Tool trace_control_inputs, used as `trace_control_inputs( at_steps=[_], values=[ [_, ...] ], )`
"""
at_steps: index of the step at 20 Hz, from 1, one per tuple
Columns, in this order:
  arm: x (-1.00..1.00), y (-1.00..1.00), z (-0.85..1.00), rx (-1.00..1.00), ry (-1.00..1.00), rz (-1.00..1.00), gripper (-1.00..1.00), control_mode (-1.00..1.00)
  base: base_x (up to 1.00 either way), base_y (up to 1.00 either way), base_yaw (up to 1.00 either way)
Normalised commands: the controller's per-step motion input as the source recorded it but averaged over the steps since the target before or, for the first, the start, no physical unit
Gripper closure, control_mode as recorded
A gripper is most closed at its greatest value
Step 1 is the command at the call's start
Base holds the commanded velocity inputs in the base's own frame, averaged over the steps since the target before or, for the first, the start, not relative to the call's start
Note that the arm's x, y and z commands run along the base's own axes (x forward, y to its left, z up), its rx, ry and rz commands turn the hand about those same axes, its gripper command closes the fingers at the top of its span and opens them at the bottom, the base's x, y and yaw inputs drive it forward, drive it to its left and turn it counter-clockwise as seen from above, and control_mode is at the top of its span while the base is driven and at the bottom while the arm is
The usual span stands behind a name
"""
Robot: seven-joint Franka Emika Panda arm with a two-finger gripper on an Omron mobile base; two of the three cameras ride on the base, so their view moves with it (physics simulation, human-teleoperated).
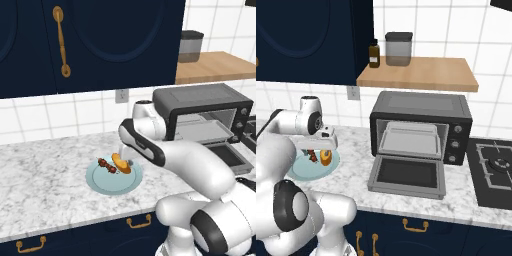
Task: Pick up the kebab skewer and baguette bread, and place them inside the toaster oven. Close the toaster oven door and start by setting the timer.
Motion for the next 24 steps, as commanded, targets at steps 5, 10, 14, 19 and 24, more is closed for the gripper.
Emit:
trace_control_inputs(
  at_steps=[5,10,14,19,24],
  values=[
    [0.28,0.14,-0.33,0.0,-0.01,0.0,-1.0,-1.0,0.0,0.0,0.0],
    [0.26,0.1,-0.12,0.0,-0.05,0.0,-1.0,-1.0,0.0,0.0,0.0],
    [0.36,0.14,-0.08,0.0,0.0,0.0,-1.0,-1.0,0.0,0.0,0.0],
    [0.28,0.0,-0.09,0.0,0.0,0.0,-1.0,-1.0,0.0,0.0,0.0],
    [0.27,0.03,-0.23,0.0,0.0,0.0,-1.0,-1.0,0.0,0.0,0.0]
  ],
)
